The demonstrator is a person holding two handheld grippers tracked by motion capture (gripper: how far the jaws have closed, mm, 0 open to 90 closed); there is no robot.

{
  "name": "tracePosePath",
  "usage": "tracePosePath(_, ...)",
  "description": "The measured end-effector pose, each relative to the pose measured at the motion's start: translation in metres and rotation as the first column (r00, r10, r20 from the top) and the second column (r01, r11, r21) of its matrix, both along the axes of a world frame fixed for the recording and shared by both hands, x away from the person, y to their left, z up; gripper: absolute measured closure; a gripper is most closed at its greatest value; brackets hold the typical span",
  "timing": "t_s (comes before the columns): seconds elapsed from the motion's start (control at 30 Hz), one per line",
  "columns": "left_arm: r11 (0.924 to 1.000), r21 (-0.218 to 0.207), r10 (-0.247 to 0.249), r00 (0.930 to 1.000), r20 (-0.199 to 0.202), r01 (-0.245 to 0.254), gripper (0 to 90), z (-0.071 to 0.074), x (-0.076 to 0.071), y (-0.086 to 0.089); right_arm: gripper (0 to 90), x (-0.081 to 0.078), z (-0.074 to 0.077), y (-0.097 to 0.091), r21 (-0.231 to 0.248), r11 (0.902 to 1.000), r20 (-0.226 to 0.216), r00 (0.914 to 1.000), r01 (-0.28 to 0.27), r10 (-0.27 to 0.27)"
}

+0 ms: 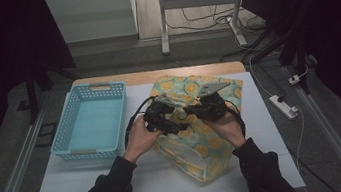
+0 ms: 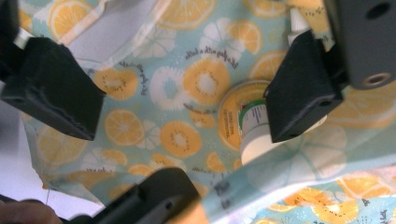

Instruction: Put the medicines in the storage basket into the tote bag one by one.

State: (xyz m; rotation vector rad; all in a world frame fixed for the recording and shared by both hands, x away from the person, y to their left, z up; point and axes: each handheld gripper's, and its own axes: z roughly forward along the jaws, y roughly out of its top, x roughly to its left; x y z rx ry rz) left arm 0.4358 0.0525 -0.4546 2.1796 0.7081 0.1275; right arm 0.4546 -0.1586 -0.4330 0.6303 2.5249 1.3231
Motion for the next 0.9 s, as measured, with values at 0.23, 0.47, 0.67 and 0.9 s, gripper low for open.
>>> tracePosePath(0.23,0.9994,-0.026,-0.024,0.9995,-0.023,0.024,2.9,0.0,-0.011,0.007,89.8,-0.001,0.0,0.001,-0.003,1.0,0.004,1.0,-0.006,0.006)
tracePosePath(0.47,0.9955,-0.072,-0.064,0.9971,-0.04,0.061,0.0,-0.001,-0.02,0.015,89.8,-0.002,0.001,0.001,-0.003,0.9999,0.009,0.9999,-0.01,0.01)
tracePosePath(0.67,0.9948,-0.063,-0.081,0.9967,-0.005,0.08,0.0,-0.003,-0.031,0.019,89.8,-0.003,0.001,0.002,-0.006,0.9999,0.011,0.9999,-0.011,0.011)
tracePosePath(0.9,0.9969,-0.049,-0.062,0.9981,0.004,0.062,0.0,-0.004,-0.043,0.027,89.7,-0.003,0.002,0.002,-0.01,0.9999,0.013,0.9998,-0.013,0.013)
